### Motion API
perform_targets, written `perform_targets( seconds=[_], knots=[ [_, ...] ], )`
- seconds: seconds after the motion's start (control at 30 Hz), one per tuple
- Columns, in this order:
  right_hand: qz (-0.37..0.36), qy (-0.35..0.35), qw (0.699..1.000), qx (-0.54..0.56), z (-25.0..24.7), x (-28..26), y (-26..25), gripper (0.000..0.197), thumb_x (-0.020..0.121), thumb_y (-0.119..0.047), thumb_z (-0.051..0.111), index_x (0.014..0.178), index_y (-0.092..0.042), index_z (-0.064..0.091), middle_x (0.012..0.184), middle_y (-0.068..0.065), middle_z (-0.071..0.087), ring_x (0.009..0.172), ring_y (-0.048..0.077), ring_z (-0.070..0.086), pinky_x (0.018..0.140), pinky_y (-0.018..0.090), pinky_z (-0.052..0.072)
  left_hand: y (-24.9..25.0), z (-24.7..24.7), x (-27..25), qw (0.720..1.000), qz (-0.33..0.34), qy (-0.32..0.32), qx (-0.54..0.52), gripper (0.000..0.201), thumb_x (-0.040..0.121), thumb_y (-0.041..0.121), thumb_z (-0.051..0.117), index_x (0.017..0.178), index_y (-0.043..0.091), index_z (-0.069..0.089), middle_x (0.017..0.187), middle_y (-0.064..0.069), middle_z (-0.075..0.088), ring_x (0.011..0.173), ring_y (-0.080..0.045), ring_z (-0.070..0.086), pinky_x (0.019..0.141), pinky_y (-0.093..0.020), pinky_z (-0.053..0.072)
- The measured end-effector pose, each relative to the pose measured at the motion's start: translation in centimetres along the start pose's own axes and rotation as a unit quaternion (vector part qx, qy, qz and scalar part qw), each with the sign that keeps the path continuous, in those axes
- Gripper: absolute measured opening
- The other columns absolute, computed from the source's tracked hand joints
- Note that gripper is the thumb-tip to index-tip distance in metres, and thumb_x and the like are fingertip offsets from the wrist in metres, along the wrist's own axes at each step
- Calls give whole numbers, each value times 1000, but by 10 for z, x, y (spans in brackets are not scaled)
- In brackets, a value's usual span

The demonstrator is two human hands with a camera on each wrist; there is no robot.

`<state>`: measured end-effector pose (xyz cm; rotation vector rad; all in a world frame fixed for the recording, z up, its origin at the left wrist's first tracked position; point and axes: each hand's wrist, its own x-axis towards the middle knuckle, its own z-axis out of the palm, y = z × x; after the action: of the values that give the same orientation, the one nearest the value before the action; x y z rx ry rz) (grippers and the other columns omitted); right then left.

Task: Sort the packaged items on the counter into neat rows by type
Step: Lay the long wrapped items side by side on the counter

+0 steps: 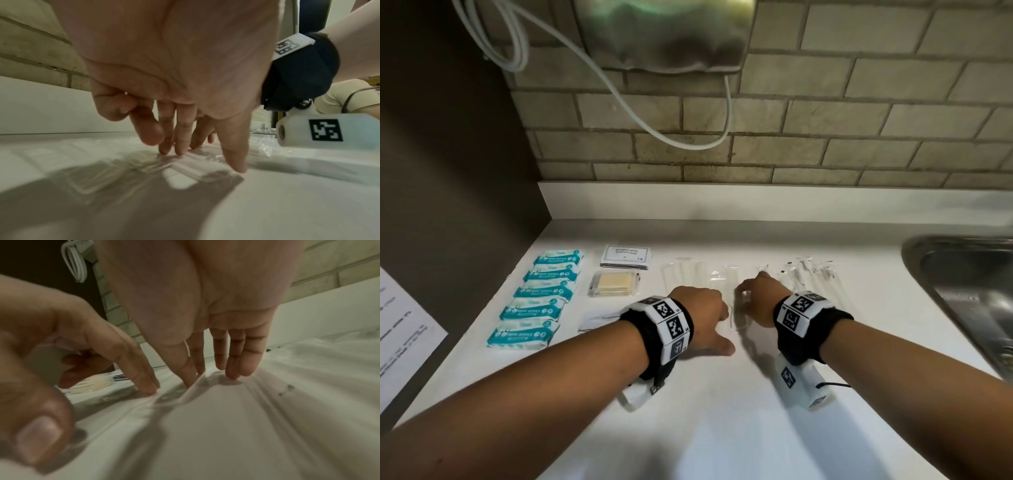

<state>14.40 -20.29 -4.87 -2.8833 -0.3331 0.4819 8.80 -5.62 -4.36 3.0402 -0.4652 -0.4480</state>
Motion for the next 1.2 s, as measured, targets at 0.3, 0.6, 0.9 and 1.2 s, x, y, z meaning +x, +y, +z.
perform_targets(
  seconds=[0.3, 0.6, 0.9, 1.2],
  knots=[
    [-12, 2, 998, -69, -2, 3, 0, 32, 87, -18, 59, 118, -11, 63, 121, 9, 54, 110, 25, 59, 90, 30, 50, 13, 0, 5, 992, -64, -16, -108, 49, 75, 45, 72, 110, 14, 57, 111, 0, 45, 90, -27, 60, 81, -41, 53],
    [-45, 10, 997, -65, -10, -12, 5, 34, 92, -15, 52, 125, -12, 60, 128, 10, 52, 118, 27, 55, 97, 33, 48, 30, -10, 16, 987, -47, 17, -155, 43, 80, 37, 70, 115, 14, 64, 117, -7, 54, 100, -26, 61, 88, -38, 52],
    [-17, -65, 997, -34, 1, -19, -22, 33, 68, -34, 70, 92, -15, 61, 90, 0, 63, 77, 18, 62, 59, 27, 50, -32, -8, 11, 992, -105, 0, -76, 62, 93, 51, 49, 148, 29, 33, 141, -15, 40, 128, -34, 45, 104, -37, 39],
    [1, -56, 998, -5, -1, -16, -29, 33, 68, -36, 78, 65, -17, 51, 68, -1, 58, 66, 17, 61, 56, 26, 48, -16, -2, 18, 990, -91, 37, -103, 50, 84, 52, 61, 121, 18, 63, 117, -9, 48, 109, -29, 54, 92, -36, 47]
  ],
)
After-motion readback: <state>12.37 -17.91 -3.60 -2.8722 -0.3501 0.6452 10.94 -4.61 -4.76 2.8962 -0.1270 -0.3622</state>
